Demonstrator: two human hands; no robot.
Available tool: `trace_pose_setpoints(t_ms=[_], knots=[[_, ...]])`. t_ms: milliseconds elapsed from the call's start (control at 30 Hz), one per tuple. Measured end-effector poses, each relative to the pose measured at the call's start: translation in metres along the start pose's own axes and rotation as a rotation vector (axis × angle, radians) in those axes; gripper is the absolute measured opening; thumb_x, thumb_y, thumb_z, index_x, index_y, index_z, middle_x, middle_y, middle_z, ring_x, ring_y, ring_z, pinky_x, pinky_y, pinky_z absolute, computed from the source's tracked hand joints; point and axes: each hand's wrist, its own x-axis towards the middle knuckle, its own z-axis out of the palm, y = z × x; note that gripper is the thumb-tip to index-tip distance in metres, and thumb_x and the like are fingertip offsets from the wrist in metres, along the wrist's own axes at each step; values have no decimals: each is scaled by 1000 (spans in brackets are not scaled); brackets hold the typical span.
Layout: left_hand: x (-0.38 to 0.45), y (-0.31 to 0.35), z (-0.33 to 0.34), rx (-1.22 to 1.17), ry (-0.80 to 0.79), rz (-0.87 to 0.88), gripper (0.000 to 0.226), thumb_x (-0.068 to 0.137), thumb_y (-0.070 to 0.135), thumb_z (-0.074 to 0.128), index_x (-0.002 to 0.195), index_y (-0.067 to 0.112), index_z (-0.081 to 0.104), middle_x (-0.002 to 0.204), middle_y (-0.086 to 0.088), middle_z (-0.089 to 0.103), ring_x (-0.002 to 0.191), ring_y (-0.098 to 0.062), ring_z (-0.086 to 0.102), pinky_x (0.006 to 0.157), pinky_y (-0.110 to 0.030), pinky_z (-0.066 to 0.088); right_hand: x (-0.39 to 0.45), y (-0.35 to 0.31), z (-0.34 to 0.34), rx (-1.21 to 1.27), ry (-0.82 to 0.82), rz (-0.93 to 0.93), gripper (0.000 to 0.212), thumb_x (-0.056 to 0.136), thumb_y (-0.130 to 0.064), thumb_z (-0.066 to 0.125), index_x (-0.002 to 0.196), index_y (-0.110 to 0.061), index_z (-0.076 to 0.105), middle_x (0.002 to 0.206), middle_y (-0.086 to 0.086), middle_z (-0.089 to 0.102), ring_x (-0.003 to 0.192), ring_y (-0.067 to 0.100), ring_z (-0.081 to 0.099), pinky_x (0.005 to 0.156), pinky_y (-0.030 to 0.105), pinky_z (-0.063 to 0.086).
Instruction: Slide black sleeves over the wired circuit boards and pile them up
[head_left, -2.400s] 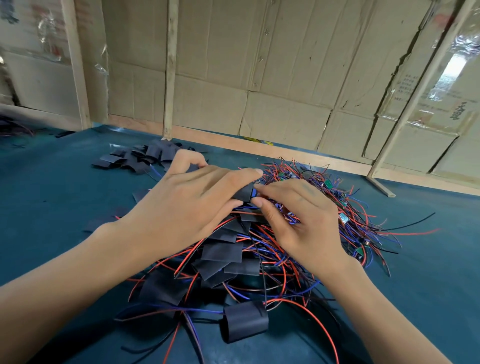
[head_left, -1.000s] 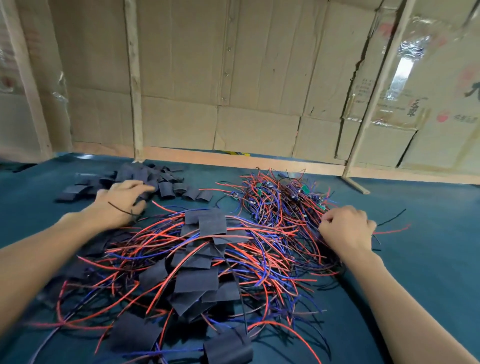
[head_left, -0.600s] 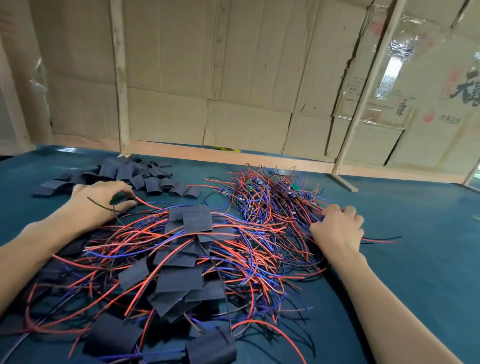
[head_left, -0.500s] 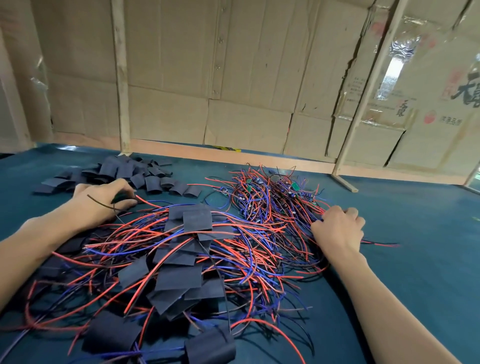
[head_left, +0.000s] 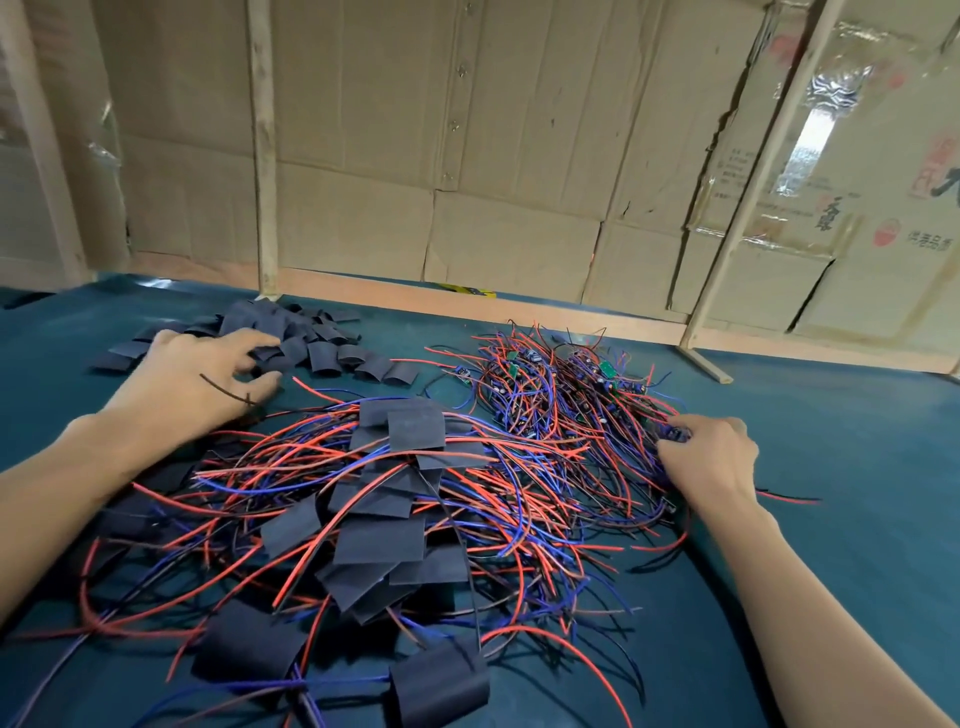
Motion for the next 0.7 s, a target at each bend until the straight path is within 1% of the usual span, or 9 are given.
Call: trace_pose_setpoints(t_ms=[67, 133, 233, 300, 400, 467, 533, 600, 700], knots=[[5, 16, -14, -98, -37, -99, 33, 78, 65, 50, 112, 67, 50, 73, 34, 59, 74, -9, 64, 74, -35, 51, 0, 3, 0, 18, 68, -21, 31, 86, -9, 60, 113, -13, 75, 124, 27, 56, 120, 44, 45, 105, 41, 36], [14, 24, -24, -194, 21, -209, 46, 77, 65, 49, 119, 49, 58, 80, 17, 64, 88, -18, 68, 86, -35, 51, 0, 5, 2, 1, 106, -25, 21, 88, -11, 63, 103, -6, 75, 112, 29, 61, 118, 42, 44, 102, 42, 37], [26, 37, -49, -276, 143, -221, 22, 82, 56, 60, 103, 54, 62, 84, 12, 67, 87, -9, 67, 94, -26, 47, 5, 7, 3, -13, 64, 30, 23, 88, -22, 68, 87, 1, 71, 110, 28, 61, 94, 34, 42, 87, 38, 41], [32, 50, -67, -288, 179, -149, 24, 86, 44, 68, 106, 56, 59, 91, 7, 70, 81, 9, 63, 95, -12, 46, 7, 9, 1, 2, 31, 41, 28, 88, -26, 71, 78, 1, 69, 109, 27, 60, 89, 32, 41, 78, 35, 38], [39, 79, -85, -330, 119, 26, 39, 87, 35, 72, 126, 35, 64, 98, 3, 74, 80, 29, 55, 92, -1, 41, 4, 14, -2, 59, 64, -5, 21, 88, -26, 70, 91, -6, 77, 106, 27, 62, 109, 38, 48, 85, 36, 42], [36, 105, -91, -353, 33, 173, 41, 86, 36, 73, 126, 34, 65, 99, 8, 74, 81, 27, 56, 89, 1, 41, 0, 14, -4, 47, 131, -36, 23, 89, -29, 66, 98, -12, 78, 111, 27, 62, 110, 43, 49, 93, 40, 43], [27, 132, -92, -360, -96, 299, 40, 85, 43, 71, 124, 39, 66, 98, 20, 72, 81, 21, 57, 82, -1, 41, -1, 12, -8, 44, 235, -78, 24, 88, -32, 64, 99, -18, 79, 118, 18, 62, 112, 43, 46, 97, 44, 42], [20, 148, -87, -360, -228, 409, 37, 85, 43, 71, 121, 38, 68, 98, 24, 70, 86, 24, 53, 82, 0, 37, -2, 5, -14, 97, 350, -121, 26, 90, -37, 65, 107, -21, 78, 125, 12, 59, 116, 40, 42, 101, 46, 37], [19, 155, -84, -369, -335, 461, 33, 85, 31, 73, 117, 37, 71, 92, 28, 66, 88, 27, 51, 82, 3, 32, -9, -11, -28, 225, 507, -265, 28, 91, -39, 67, 111, -22, 77, 109, 7, 67, 106, 34, 52, 98, 45, 39]])
